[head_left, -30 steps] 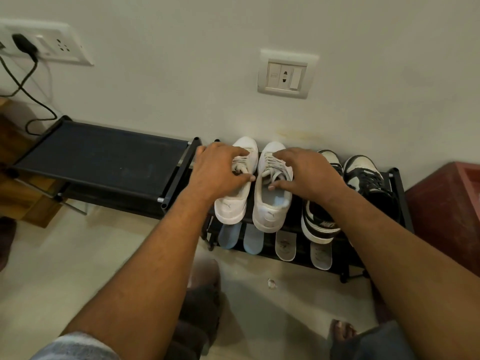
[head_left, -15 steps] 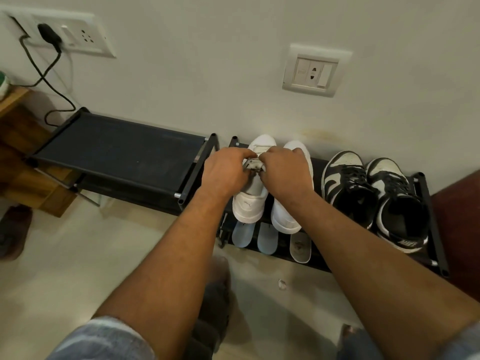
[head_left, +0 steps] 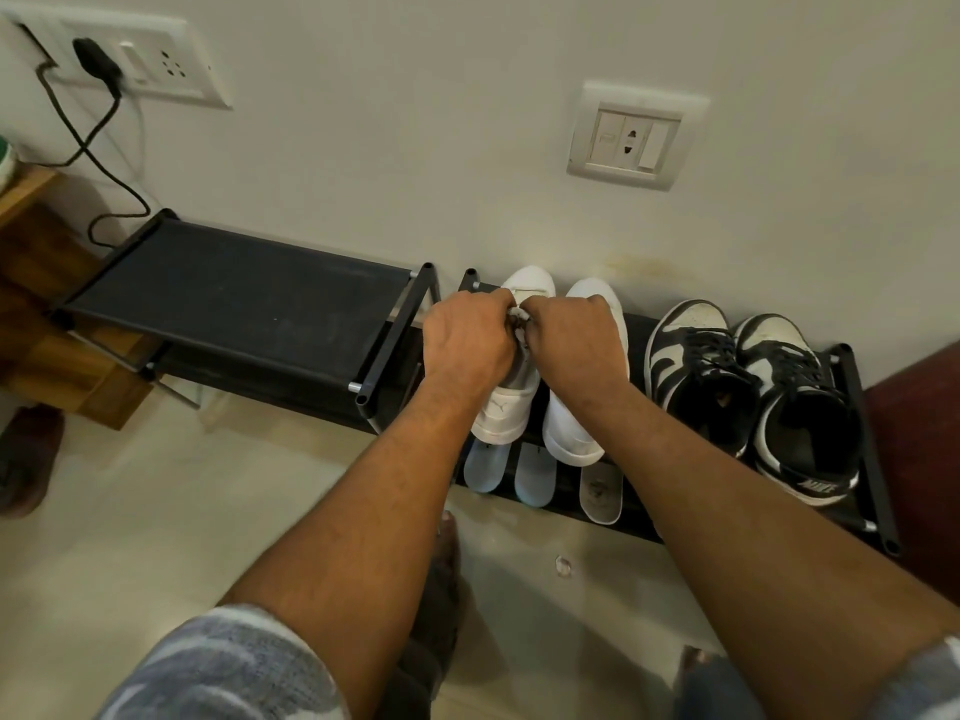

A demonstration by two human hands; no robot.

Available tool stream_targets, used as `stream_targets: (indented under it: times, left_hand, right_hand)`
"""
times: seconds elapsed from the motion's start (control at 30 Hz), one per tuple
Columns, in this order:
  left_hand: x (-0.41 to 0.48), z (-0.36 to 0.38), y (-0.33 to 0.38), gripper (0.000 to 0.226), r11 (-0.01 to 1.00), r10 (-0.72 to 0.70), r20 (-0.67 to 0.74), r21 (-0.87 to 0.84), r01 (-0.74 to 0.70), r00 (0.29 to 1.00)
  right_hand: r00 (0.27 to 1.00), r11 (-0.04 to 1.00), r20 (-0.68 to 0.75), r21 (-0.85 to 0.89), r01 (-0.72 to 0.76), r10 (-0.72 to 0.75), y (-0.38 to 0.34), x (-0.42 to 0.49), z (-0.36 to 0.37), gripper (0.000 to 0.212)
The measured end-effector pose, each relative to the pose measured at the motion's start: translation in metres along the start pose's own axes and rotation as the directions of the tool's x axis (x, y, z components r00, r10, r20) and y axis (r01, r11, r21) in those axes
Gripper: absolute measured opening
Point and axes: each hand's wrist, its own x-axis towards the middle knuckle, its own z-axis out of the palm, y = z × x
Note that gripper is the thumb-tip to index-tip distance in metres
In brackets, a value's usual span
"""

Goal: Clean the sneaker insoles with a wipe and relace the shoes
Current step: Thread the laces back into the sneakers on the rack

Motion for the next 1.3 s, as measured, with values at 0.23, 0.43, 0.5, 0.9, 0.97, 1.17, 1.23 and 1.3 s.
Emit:
stream_targets:
  times: [0.23,0.43,0.5,0.9,0.97,1.17,1.23,1.3]
  left_hand:
    - [0.008,0.003,-0.01,0.022,0.995,0.021,0.007,-0.096,-0.02,1.0]
    - [0.01,0.004,-0.033,0.031,0.971,0.037,0.081,-0.237,-0.017,0.996]
    - [0.01,0.004,-0.035,0.035,0.968,0.039,0.101,-0.251,-0.012,0.994]
    - [-0.018,-0.019,-0.018,0.037,0.986,-0.024,-0.018,-0.166,0.021,1.0]
    - [-0.026,-0.024,-0.005,0.04,0.986,0.002,-0.097,-0.167,-0.018,0.995]
    - [-0.047,-0.025,0.065,0.057,0.975,0.156,-0.121,-0.138,-0.172,0.98]
    - [-0.056,-0.024,0.097,0.057,0.956,0.231,-0.123,-0.154,-0.248,0.965]
    - [-0.063,-0.022,0.131,0.057,0.93,0.306,-0.113,-0.179,-0.322,0.945]
  right_hand:
    - [1.0,1.0,-0.01,0.014,-0.019,0.019,0.002,0.001,0.002,0.015]
    - [1.0,0.997,0.023,0.078,0.004,-0.006,0.008,0.002,-0.002,0.017]
    - [0.999,0.997,0.036,0.083,0.001,-0.004,0.009,0.001,-0.008,0.028]
    - [1.0,0.999,0.003,0.045,0.03,-0.03,0.039,-0.04,-0.051,0.04]
    - [1.0,0.999,-0.003,0.042,0.012,-0.011,0.05,-0.05,-0.061,0.039]
    - [0.995,0.995,-0.008,0.029,-0.097,0.098,0.09,-0.089,-0.092,0.041]
    - [0.991,0.991,-0.024,0.021,-0.131,0.132,0.108,-0.106,-0.102,0.04]
    - [0.984,0.985,-0.044,0.0,-0.173,0.173,0.128,-0.123,-0.114,0.04]
